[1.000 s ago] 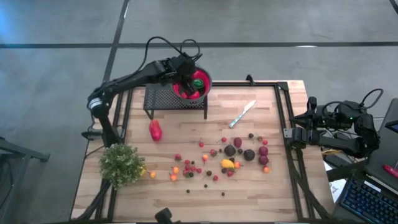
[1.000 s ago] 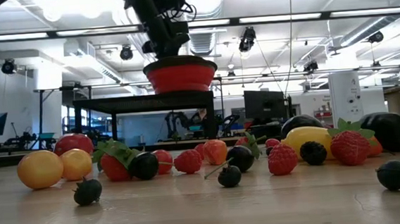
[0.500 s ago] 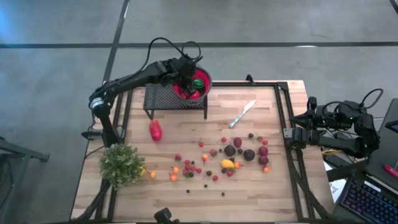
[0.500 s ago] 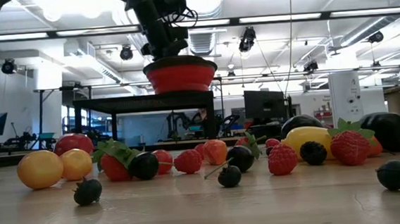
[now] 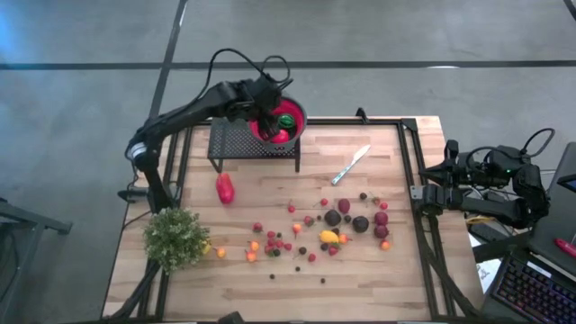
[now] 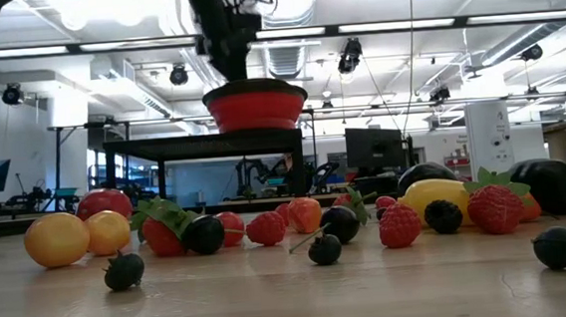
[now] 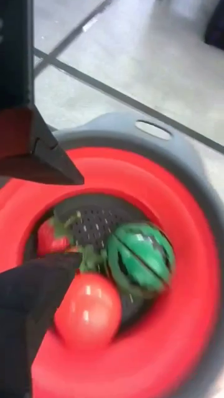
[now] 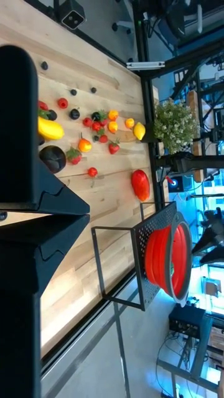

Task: Pick & Place Fruit
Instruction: Put the orange pear into the red gray strainer bowl on the shelf

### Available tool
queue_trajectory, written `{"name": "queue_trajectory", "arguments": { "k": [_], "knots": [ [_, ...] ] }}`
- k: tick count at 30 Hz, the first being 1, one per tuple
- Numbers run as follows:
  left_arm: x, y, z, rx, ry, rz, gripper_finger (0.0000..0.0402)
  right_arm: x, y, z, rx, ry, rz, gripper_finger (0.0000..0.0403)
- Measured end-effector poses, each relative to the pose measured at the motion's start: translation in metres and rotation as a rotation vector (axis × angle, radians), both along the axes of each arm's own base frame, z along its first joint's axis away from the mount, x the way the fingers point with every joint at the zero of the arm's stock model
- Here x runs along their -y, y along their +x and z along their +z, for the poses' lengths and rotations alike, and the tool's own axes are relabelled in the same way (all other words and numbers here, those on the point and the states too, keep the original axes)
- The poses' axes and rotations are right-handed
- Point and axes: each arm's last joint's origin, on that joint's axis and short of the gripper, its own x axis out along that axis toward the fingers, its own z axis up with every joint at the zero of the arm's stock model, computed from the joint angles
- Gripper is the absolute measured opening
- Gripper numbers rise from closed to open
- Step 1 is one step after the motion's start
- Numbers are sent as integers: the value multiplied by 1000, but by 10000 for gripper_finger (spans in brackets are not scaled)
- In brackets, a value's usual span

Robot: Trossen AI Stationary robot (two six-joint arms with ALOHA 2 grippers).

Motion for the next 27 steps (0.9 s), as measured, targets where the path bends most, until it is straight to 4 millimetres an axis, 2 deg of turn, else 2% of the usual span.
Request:
{"name": "queue_trajectory", "arguments": {
  "k": [6, 11, 19, 27],
  "knots": [
    [26, -4, 34, 71, -66, -91, 208, 0, 0, 0, 0, -1, 0, 8],
    [60, -4, 45, 56, -145, -203, 208, 0, 0, 0, 0, -1, 0, 8],
    [130, 0, 36, -114, -196, -412, 208, 0, 0, 0, 0, 0, 0, 8],
    [200, 3, 13, -236, -204, -618, 202, 0, 0, 0, 0, -1, 0, 8]
  ]
}}
